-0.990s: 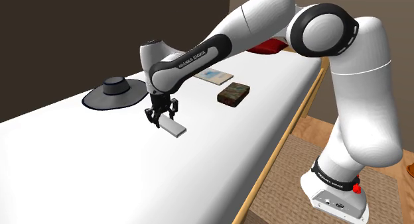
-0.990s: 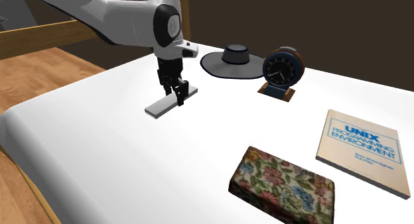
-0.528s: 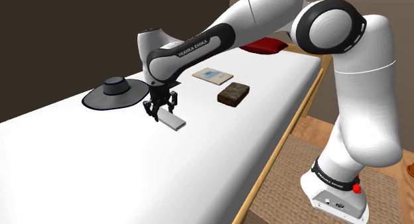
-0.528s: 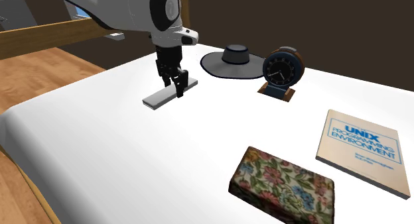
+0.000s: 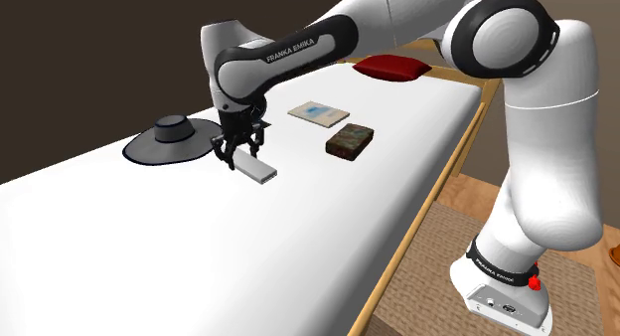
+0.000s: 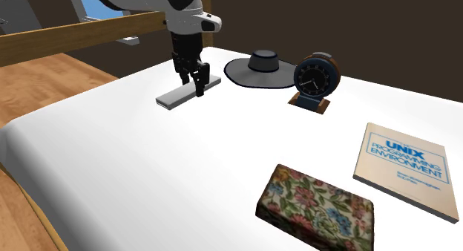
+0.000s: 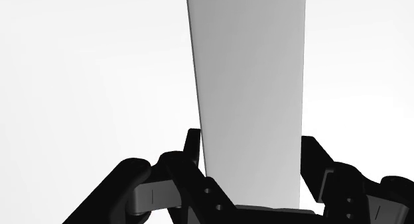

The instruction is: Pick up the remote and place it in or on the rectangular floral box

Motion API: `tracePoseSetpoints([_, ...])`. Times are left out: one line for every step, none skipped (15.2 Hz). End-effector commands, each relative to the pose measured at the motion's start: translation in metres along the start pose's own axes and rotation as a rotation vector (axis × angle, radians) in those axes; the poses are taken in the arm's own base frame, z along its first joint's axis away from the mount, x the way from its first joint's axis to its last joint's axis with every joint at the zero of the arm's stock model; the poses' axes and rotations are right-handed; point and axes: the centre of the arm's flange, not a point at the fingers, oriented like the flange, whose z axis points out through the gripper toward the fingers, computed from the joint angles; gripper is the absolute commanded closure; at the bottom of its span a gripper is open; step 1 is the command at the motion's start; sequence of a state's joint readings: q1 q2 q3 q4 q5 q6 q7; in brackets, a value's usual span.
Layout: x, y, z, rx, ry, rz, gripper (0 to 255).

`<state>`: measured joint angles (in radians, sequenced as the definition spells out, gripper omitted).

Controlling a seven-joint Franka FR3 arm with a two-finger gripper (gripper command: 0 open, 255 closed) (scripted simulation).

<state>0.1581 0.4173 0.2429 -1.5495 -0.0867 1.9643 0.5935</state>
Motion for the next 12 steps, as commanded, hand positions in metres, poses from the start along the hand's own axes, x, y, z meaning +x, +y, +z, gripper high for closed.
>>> tracePoseSetpoints([0.000,-0.001,-0.010,0.000,0.000,0.000,255])
tracePoseSetpoints([0.000,-0.001,-0.016,0.000,0.000,0.000,255])
tracePoseSetpoints([0.000,-0.001,-0.021,0.000,0.000,0.000,255])
tracePoseSetpoints([0.000,-0.001,-0.026,0.000,0.000,0.000,255])
tracePoseSetpoints([0.000,-0.001,-0.031,0.000,0.000,0.000,255])
tracePoseSetpoints([0.000,-0.001,-0.032,0.000,0.000,0.000,255])
tracePoseSetpoints([-0.001,0.012,-0.032,0.000,0.000,0.000,255])
tracePoseSetpoints([-0.002,0.025,-0.033,0.000,0.000,0.000,255])
tracePoseSetpoints([-0.003,0.038,-0.033,0.000,0.000,0.000,255])
tracePoseSetpoints([-0.004,0.051,-0.033,0.000,0.000,0.000,255])
tracePoseSetpoints([-0.005,0.064,-0.034,0.000,0.000,0.000,255])
tracePoseSetpoints([-0.006,0.077,-0.034,0.000,0.000,0.000,255])
